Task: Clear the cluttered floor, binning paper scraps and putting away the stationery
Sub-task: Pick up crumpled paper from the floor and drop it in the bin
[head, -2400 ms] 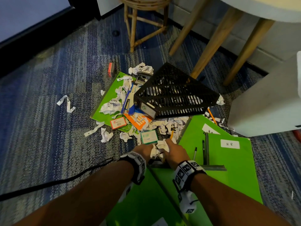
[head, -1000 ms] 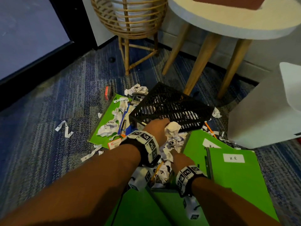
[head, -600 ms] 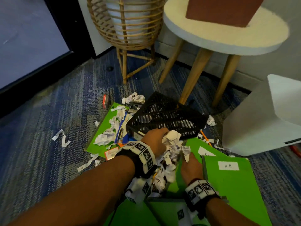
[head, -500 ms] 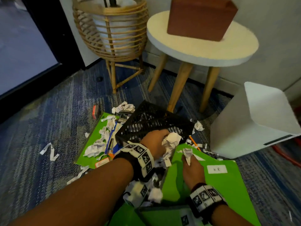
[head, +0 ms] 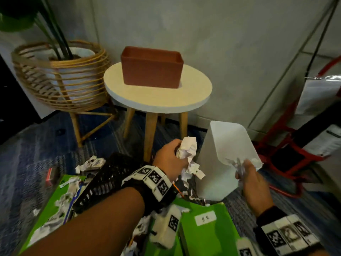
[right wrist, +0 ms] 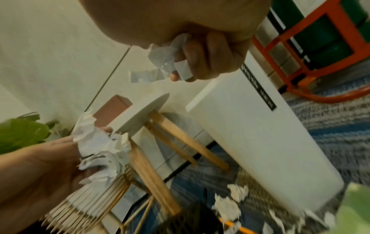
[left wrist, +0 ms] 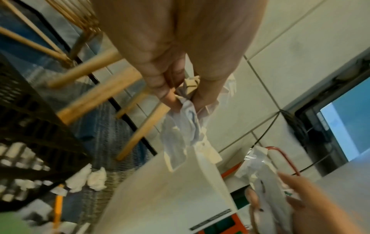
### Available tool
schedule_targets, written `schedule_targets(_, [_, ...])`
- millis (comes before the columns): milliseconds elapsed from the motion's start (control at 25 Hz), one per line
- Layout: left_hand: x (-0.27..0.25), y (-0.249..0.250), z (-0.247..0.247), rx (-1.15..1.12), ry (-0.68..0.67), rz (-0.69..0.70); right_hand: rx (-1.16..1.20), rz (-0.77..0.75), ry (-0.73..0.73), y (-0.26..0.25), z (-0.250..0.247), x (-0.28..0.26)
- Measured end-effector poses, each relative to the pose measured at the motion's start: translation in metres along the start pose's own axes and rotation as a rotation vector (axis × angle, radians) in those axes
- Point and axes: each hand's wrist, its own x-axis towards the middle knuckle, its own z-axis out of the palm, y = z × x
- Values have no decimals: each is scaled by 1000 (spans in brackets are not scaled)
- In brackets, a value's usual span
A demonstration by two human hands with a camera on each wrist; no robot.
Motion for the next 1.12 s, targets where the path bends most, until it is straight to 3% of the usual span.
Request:
schedule_targets(120, [7,18,24,-93,14,22,-36,4,18,1,-21,42])
schedule_targets(320, [7,21,48,-181,30,6,-291,-16,12,14,-19,97])
schedule_targets(600, [14,21,70,-192,95,-55,-606,36,-164,-3,-19,107])
schedule_targets(960, [64,56,128,-268,270,-84,-253,-19,-127,3,-65,61])
schedule_targets(1040, [73,55,144,-248,207,-99,-225,-32,-158,11,-74,55])
schedule_targets(1120, [72,51,155,-278,31,-141,-165,-38,-190,15,-79,52])
